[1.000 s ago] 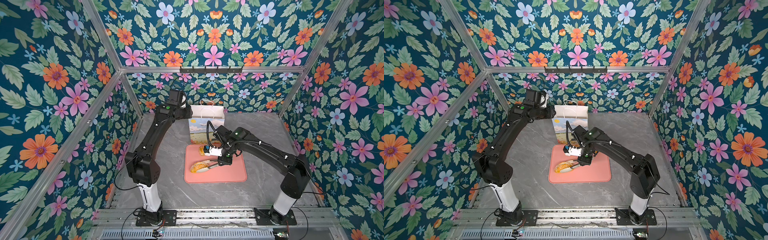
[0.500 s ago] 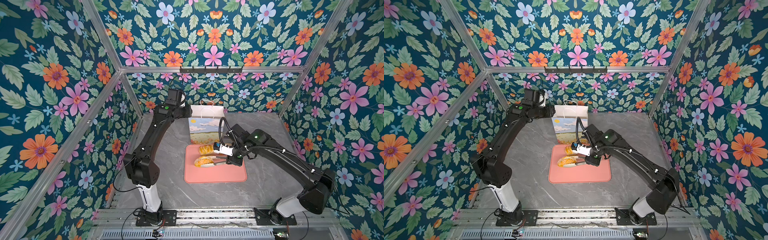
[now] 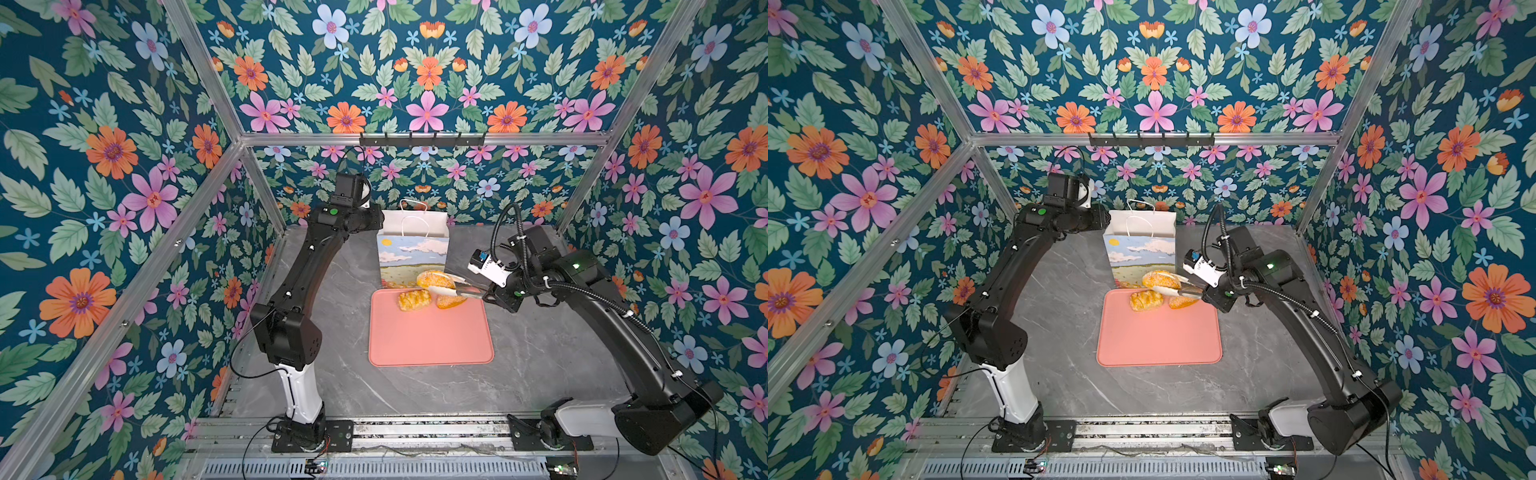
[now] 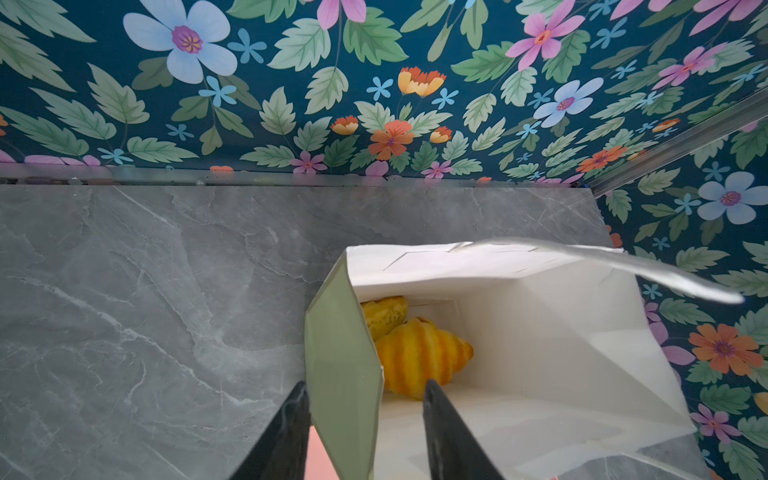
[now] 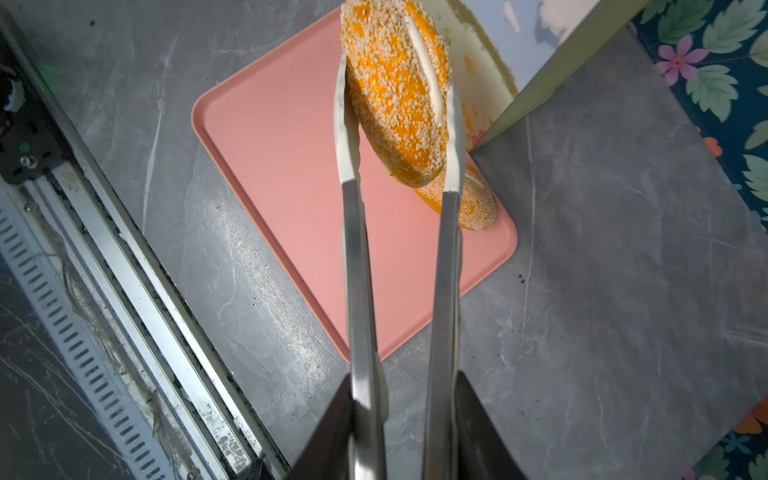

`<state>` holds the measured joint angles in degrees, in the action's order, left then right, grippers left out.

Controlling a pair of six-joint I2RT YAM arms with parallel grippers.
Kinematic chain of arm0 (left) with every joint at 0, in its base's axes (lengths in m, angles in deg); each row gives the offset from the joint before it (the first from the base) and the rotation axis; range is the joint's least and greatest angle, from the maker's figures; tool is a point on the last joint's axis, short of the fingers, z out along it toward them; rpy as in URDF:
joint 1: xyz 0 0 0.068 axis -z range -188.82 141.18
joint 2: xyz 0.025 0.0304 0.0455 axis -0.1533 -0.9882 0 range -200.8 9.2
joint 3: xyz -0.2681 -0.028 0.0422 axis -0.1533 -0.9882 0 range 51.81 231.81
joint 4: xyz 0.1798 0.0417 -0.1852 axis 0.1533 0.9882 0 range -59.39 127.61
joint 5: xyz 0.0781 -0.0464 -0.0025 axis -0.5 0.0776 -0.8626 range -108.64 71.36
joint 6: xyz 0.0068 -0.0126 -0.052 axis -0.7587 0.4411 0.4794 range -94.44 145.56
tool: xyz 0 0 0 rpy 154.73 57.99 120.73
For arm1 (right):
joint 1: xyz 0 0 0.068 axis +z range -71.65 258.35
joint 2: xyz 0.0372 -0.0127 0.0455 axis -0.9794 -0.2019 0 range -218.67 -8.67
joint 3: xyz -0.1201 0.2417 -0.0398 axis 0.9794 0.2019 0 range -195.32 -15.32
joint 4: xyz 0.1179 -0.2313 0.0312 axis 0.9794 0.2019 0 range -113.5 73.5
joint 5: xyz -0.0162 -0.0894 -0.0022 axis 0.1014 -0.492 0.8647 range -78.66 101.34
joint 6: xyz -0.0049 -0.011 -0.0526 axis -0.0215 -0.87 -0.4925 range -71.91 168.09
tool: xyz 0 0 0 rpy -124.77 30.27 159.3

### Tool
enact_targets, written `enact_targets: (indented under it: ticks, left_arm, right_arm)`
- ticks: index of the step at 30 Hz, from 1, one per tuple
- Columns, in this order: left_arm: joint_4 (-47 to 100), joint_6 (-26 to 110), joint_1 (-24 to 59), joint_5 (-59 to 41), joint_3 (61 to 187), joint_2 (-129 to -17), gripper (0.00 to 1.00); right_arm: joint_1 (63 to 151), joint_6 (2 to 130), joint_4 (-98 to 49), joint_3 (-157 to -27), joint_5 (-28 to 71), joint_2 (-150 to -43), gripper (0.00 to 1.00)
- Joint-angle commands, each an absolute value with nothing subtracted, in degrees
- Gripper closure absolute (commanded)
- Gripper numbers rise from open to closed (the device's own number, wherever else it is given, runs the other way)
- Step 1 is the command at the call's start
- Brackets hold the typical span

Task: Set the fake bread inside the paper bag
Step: 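Lift the sesame roll in the tongs up toward the paper bag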

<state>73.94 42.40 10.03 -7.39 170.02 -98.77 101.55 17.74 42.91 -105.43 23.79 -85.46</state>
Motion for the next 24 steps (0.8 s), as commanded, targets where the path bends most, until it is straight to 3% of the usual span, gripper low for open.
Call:
enact_targets:
  ticks: [1,7,24]
  left_arm:
    - [74.02,42.75,10.06,-6.2,171.41,-99.8,0.55]
    - [75.21,42.8,10.02,-6.3,172.65,-101.02,0.55]
    - [77.1,42.79,10.02,-7.01,175.29,-102.95,0.56]
  right_arm:
    - [97.46,17.51,43.29,-107.68,26.93,-85.05,0.67]
    - [91.36,15.87,43.56,-110.45,28.22,-83.6,0.67]
    - [89.08,11.07,45.45,-123.63,24.68,-88.48,0.67]
